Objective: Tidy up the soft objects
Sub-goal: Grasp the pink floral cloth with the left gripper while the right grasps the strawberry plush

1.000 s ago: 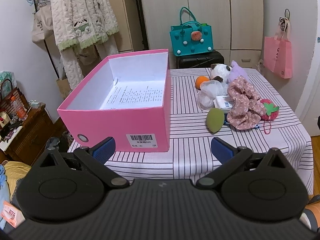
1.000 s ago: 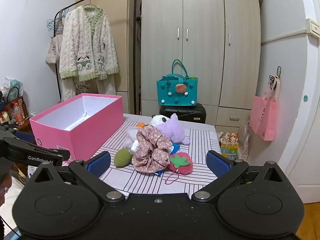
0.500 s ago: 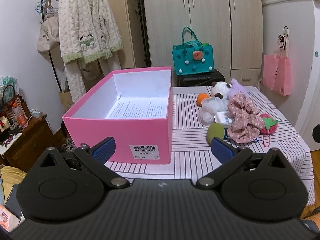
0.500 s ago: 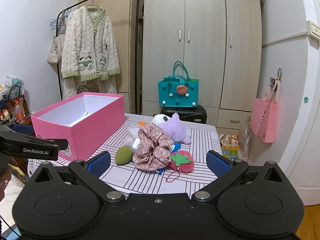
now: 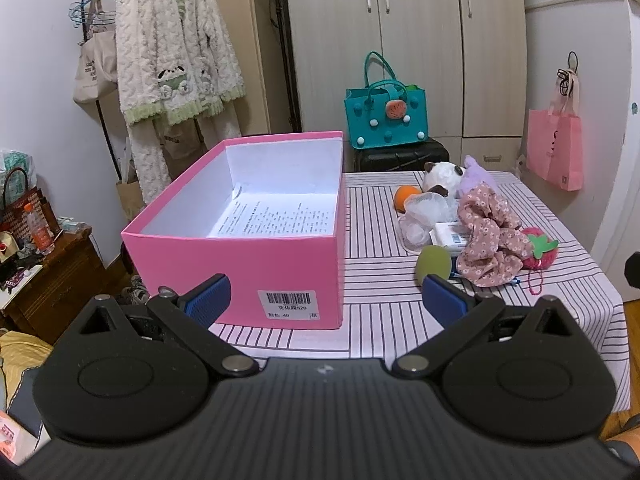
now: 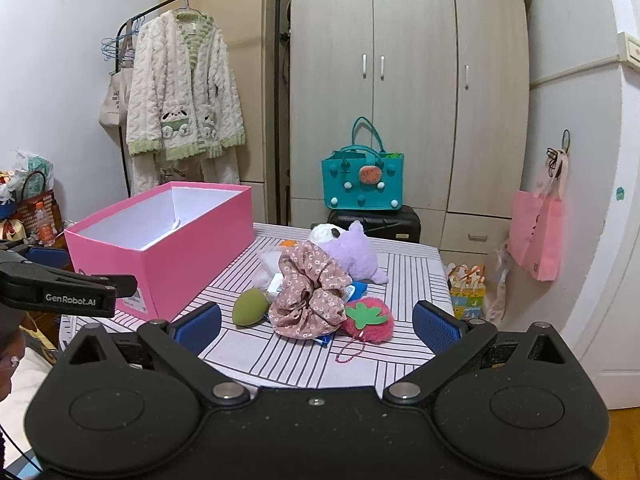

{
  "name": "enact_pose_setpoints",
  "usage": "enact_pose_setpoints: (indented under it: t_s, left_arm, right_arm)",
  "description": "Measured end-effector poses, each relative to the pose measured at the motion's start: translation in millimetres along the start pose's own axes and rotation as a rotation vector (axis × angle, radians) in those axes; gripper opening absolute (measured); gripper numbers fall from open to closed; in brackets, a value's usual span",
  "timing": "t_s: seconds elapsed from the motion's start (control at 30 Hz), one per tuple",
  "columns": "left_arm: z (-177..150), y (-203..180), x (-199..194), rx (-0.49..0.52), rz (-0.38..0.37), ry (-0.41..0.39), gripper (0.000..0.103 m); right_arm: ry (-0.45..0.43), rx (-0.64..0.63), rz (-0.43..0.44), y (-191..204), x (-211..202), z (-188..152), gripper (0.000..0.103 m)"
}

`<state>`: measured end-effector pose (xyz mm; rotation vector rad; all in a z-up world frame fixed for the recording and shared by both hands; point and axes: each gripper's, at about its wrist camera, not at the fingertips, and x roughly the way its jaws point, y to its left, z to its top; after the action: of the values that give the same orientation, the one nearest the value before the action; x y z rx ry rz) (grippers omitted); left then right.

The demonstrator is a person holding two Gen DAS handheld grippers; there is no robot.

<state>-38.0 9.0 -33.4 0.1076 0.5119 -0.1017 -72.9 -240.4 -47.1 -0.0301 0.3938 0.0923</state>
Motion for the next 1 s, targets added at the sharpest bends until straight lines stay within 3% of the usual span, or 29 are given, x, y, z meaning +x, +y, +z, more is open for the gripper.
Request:
enact_pose_setpoints:
  t_s: [0.3, 0.37, 0.47, 0.7, 1.0]
  left_arm:
    - [30.0, -11.5, 13.9, 0.028, -0.135, 0.006, 0.103]
    - [34.7, -14.9, 19.2, 0.021, -0.178, 0.006, 0.103]
    - [39.2, -26.4, 27.0, 0.053, -0.184, -0.010, 0.102]
    - [37.9, -61.6, 49.7, 0.151, -0.206, -0.078, 0.101]
    - [45.3, -100.5, 96.6, 0.179, -0.388, 0.038, 0.097]
  right_arm:
    - [-0.058, 0.000, 0.046, -23.4, 14.8, 1.9, 0.103]
    - [-0.080, 0.011, 0.020, -31.2, 22.5, -6.1, 0.103]
    - [-0.011, 0.022, 0.037, -44.0, 44.1, -13.0, 0.103]
    - [0.044, 0.054, 0.048, -72.3, 78.7, -22.0, 0.102]
    - [0.113, 0.038, 0.099, -89.8, 121.2, -30.9, 0.096]
